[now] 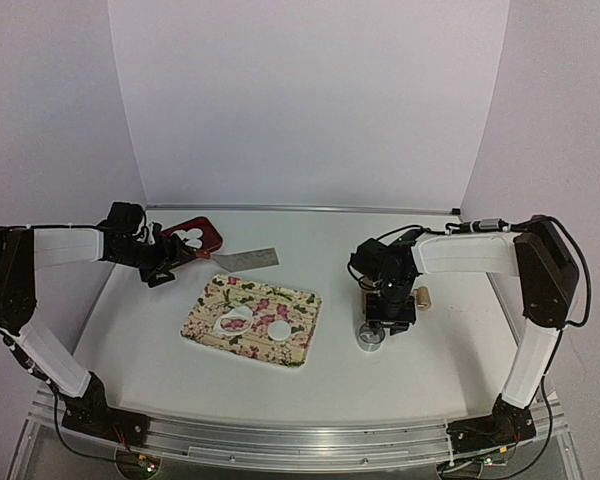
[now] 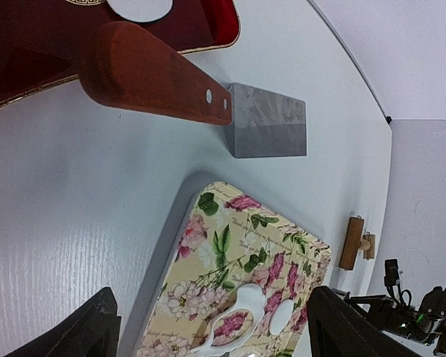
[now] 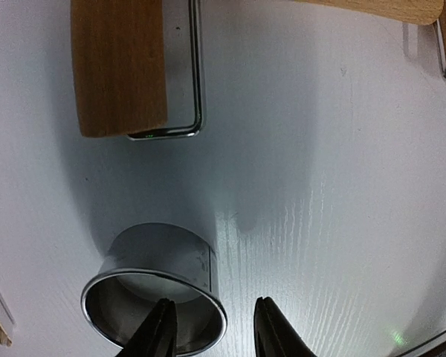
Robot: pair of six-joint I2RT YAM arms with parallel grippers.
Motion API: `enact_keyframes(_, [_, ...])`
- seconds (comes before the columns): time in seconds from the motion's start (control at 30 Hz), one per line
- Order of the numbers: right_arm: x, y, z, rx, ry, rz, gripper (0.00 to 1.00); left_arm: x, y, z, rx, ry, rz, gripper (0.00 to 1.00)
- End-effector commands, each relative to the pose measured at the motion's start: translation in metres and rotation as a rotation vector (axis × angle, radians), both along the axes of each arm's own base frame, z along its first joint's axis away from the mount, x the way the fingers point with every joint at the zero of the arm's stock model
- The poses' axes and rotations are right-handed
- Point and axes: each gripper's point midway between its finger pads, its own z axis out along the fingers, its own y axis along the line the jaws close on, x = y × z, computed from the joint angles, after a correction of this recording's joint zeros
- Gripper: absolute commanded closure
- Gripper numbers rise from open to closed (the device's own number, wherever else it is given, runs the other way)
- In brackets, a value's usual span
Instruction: Roll out the dumpling wrappers from the dough
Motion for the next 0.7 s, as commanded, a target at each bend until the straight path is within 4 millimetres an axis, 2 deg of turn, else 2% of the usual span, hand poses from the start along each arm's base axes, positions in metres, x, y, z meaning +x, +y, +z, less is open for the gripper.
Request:
enact_keyframes(0.0, [0.003,-0.003,0.010,0.006,-0.037,-0.015,0.56,0.023,0.006,0.018,-0.011,-0.087,-0.008,0.13])
enact_keyframes(0.17, [0.011,-0.004,0.032,0.023,-0.100,-0.022,0.44,0.039,0.013,0.017,0.004,-0.105,0.007,0.14])
enact_keyframes(0.43, [0.025,0.008,0.061,0.076,-0.156,-0.012,0.39,0.080,0.019,0.008,0.007,-0.113,0.007,0.25])
enact_keyframes(0.57, [0.031,0.014,0.075,0.105,-0.179,-0.014,0.36,0.094,0.022,-0.001,0.005,-0.104,-0.001,0.32])
enact_keyframes(0.67, [0.033,0.016,0.082,0.120,-0.194,-0.022,0.35,0.104,0.023,0.001,0.005,-0.116,-0.005,0.37])
